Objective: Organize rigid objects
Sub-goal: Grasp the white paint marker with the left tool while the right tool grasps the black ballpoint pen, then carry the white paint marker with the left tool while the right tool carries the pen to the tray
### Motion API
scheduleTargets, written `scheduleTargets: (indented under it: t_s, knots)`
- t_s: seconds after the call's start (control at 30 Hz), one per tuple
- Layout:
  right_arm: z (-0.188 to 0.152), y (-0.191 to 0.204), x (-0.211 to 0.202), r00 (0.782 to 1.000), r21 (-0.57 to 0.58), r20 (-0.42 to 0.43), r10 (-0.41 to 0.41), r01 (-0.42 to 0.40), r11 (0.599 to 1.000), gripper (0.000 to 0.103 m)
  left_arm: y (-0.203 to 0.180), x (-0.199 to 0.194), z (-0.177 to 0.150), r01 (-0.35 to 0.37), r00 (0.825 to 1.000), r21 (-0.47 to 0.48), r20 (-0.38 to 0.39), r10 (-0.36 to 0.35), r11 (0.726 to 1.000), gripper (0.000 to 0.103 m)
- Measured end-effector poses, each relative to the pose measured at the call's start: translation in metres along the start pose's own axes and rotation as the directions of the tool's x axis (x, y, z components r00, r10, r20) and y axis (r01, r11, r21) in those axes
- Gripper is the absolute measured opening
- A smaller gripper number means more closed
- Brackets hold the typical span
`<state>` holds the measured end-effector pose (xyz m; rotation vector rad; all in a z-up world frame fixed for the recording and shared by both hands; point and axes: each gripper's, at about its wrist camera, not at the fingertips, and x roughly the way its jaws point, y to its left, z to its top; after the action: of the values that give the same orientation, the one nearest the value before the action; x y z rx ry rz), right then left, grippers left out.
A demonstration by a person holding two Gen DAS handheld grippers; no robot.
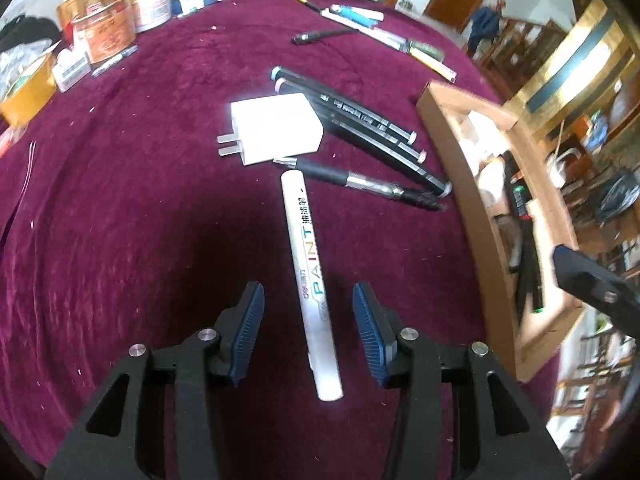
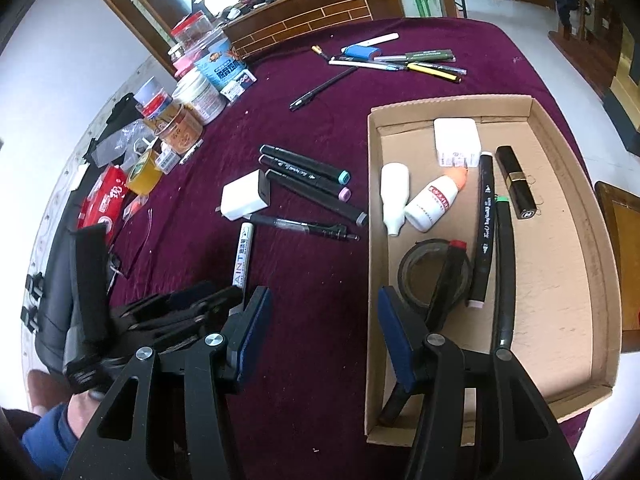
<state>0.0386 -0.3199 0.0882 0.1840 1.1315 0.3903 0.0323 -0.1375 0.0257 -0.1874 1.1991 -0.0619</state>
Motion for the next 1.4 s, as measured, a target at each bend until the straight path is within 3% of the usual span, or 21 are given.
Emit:
scheduleTargets:
  t_s: [0.03, 0.13, 0.4, 0.6, 0.77, 0.87, 0.93, 1.07, 1.1, 1.17, 1.3, 1.4]
  knots:
    - [0.0, 0.001, 0.001, 1.0, -0.005, -0.002, 0.004, -0.004, 1.0, 0.049, 0.001, 0.002, 0.0, -0.011, 1.0, 0.002, -0.003, 0.011, 1.0, 0.021]
    - [0.003, 0.005, 0.006, 1.0, -0.023, -0.016, 0.019, -0.019, 1.0, 0.049, 0.011, 0.006, -0.004, -0.035, 0.999, -0.006, -0.021, 0.035, 0.999, 0.012]
    - [0.021, 0.035, 0.047, 0.994, -0.111, -0.1, 0.044, -0.055, 0.992, 0.049, 0.057, -0.012, -0.028, -0.055, 0.999, -0.08, -0.005, 0.054, 0.995, 0.012]
    - [0.057, 0.053, 0.093, 0.991, -0.197, -0.136, -0.02, -0.007, 0.98, 0.049, 0.072, -0.018, -0.037, -0.056, 0.998, -0.084, -0.006, 0.055, 0.995, 0.013]
    - [0.072, 0.044, 0.121, 0.986, -0.185, -0.16, -0.039, 0.009, 0.983, 0.049, 0.075, -0.019, -0.037, -0.035, 0.999, -0.079, -0.01, 0.034, 0.996, 0.013]
    - [0.072, 0.033, 0.134, 0.978, -0.165, -0.205, -0.047, 0.013, 0.986, 0.05, 0.074, -0.019, -0.037, -0.037, 0.999, -0.067, -0.009, 0.037, 0.997, 0.013]
    - [0.066, 0.03, 0.13, 0.978, -0.144, -0.209, -0.009, -0.021, 0.989, 0.05, 0.074, -0.019, -0.037, -0.037, 0.999, -0.059, -0.01, 0.037, 0.998, 0.014]
    - [0.04, 0.043, 0.121, 0.969, -0.174, -0.247, 0.016, -0.061, 0.983, 0.05, 0.075, -0.019, -0.036, -0.031, 0.999, -0.055, -0.013, 0.03, 0.998, 0.014]
    - [0.032, 0.05, 0.119, 0.973, -0.216, -0.231, -0.027, -0.024, 0.976, 0.049, 0.074, -0.019, -0.035, -0.032, 0.999, -0.053, -0.013, 0.031, 0.998, 0.014]
    - [0.018, 0.064, 0.118, 0.973, -0.299, -0.204, -0.112, 0.048, 0.953, 0.016, 0.074, -0.019, -0.035, -0.032, 0.999, -0.051, -0.012, 0.032, 0.998, 0.014]
    - [-0.001, 0.081, 0.114, 0.969, -0.378, -0.163, -0.184, 0.112, 0.919, 0.012, 0.074, -0.019, -0.036, -0.031, 0.999, -0.045, -0.008, 0.031, 0.999, 0.014]
    - [-0.013, 0.085, 0.109, 0.969, -0.38, -0.169, -0.178, 0.102, 0.919, 0.01, 0.074, -0.019, -0.036, -0.025, 1.0, -0.045, -0.007, 0.025, 0.999, 0.014]
